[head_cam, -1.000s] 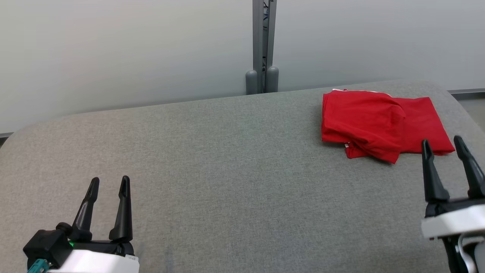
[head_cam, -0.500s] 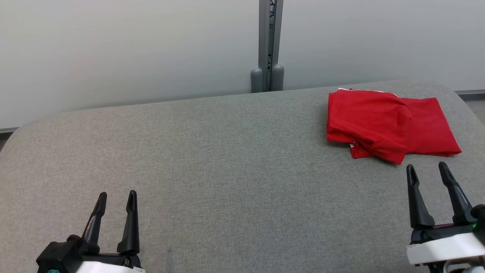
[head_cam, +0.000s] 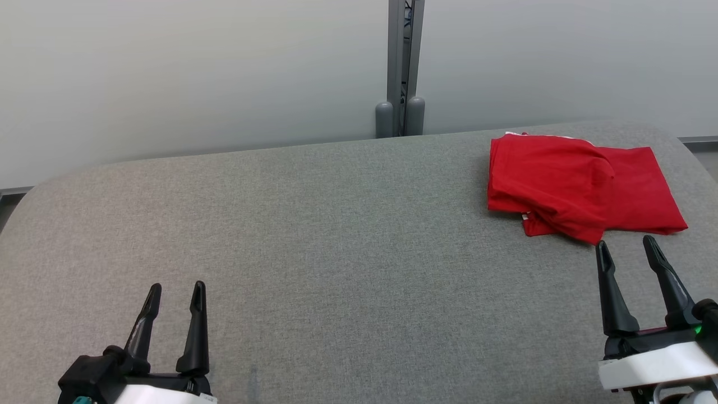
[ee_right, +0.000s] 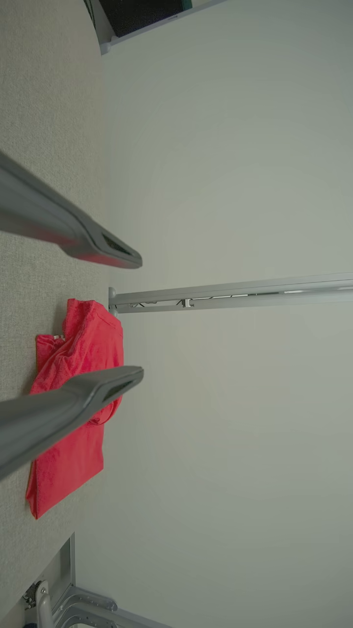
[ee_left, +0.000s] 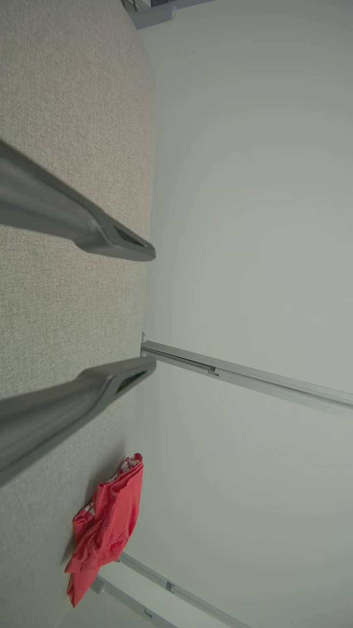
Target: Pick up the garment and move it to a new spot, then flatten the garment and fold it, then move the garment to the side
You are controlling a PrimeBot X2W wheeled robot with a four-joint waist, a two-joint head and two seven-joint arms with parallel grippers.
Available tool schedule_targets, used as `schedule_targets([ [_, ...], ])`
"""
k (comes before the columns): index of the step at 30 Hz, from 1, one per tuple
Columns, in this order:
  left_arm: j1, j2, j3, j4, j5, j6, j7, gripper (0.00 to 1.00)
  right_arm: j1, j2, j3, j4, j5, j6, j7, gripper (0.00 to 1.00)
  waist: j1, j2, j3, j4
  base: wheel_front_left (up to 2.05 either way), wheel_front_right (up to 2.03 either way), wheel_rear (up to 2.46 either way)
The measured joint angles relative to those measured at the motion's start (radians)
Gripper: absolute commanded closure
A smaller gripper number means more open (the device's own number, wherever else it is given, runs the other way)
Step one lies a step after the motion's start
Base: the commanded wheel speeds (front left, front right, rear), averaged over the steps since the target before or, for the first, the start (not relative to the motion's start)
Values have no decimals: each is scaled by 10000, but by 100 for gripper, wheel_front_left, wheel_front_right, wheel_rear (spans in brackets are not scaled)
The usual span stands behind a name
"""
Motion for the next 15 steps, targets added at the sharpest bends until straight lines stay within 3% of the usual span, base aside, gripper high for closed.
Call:
schedule_targets([
  [15, -22, -121, 205, 234, 203, -23, -2, 0, -71, -42, 136, 109, 81, 0, 0, 0, 0, 0, -17, 91, 0, 0, 0],
])
